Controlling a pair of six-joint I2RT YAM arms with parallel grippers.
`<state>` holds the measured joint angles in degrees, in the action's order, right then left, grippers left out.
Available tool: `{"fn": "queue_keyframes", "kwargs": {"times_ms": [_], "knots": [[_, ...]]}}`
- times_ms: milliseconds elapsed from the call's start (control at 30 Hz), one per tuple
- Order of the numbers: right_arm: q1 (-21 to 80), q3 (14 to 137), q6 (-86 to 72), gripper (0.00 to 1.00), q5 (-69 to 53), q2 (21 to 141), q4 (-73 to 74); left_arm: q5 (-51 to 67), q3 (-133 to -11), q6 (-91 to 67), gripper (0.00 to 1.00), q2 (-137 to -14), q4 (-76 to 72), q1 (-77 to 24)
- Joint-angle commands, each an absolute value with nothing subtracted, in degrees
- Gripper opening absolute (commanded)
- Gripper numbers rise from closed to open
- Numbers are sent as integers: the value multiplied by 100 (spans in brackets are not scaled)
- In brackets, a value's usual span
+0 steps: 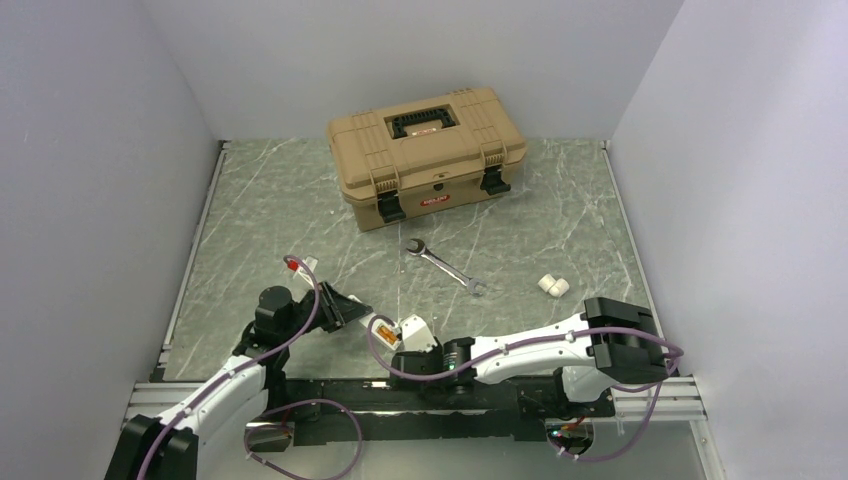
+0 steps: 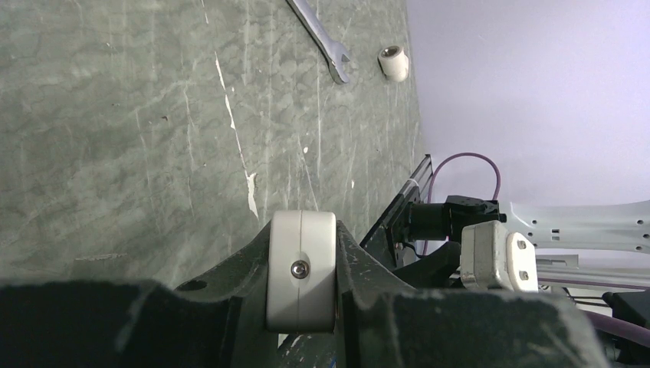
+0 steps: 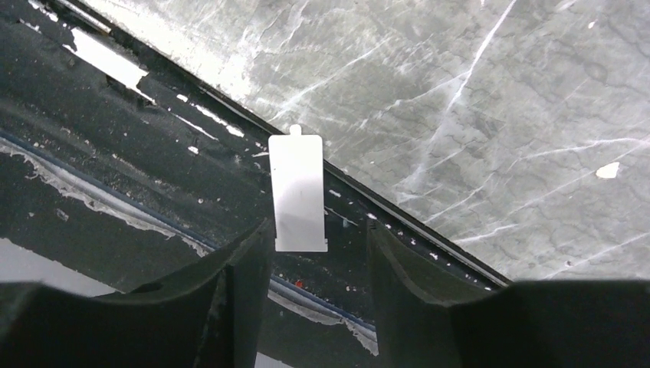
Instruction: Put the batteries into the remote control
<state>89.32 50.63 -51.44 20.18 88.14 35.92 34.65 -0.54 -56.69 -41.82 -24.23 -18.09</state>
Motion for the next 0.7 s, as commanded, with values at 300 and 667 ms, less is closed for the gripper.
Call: {"fn": "queue_keyframes", "kwargs": {"times_ms": [300,667], "knots": [[8914,5008,-5144,48,1474,8938,3260,3519,323,-5660,2,-4060,-2672,-1842],[8923,5022,-5207,42,1398,9161,3286,3481,334,-5642,2,-4020,-2617,-1837]]}}
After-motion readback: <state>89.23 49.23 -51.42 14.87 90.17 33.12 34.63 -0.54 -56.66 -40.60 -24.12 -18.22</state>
